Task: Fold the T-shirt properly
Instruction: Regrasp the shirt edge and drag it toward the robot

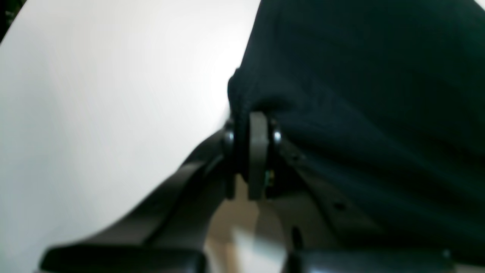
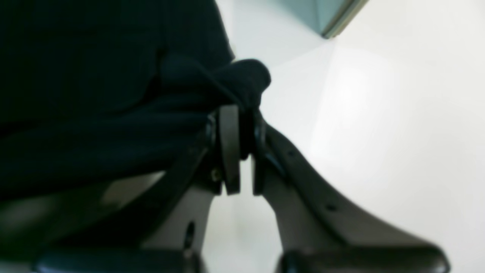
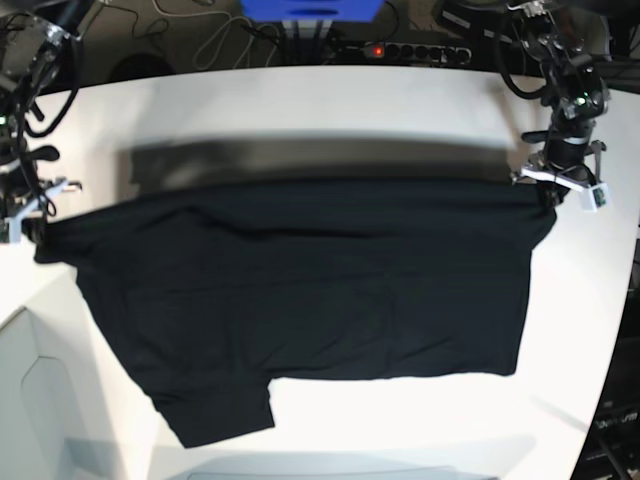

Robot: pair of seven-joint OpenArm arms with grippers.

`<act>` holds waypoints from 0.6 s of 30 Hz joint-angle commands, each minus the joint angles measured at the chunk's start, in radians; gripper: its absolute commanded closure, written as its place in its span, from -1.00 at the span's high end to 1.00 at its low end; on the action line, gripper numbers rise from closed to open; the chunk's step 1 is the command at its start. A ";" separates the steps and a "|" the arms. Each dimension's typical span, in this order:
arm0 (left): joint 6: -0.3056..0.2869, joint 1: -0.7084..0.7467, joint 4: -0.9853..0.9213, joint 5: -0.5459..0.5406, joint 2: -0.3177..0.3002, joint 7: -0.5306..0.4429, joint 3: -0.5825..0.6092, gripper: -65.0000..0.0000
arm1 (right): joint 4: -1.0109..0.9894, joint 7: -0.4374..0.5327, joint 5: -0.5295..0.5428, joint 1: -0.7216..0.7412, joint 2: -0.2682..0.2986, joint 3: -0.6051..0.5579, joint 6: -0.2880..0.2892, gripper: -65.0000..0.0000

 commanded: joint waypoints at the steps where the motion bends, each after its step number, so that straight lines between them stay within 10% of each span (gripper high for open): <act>1: 0.005 -0.024 0.020 0.004 -0.015 -0.018 -0.016 -1.00 | 0.020 0.010 0.007 0.042 0.032 0.006 -0.005 -1.00; 11: 0.005 -0.232 0.025 0.006 -0.015 0.197 -0.016 -1.00 | -0.089 -0.127 -0.107 0.362 0.097 -0.101 -0.006 -1.00; 18: -0.003 -0.225 0.066 0.001 -0.007 0.300 -0.100 -1.00 | -0.083 -0.121 -0.112 0.264 0.095 -0.092 -0.005 -1.00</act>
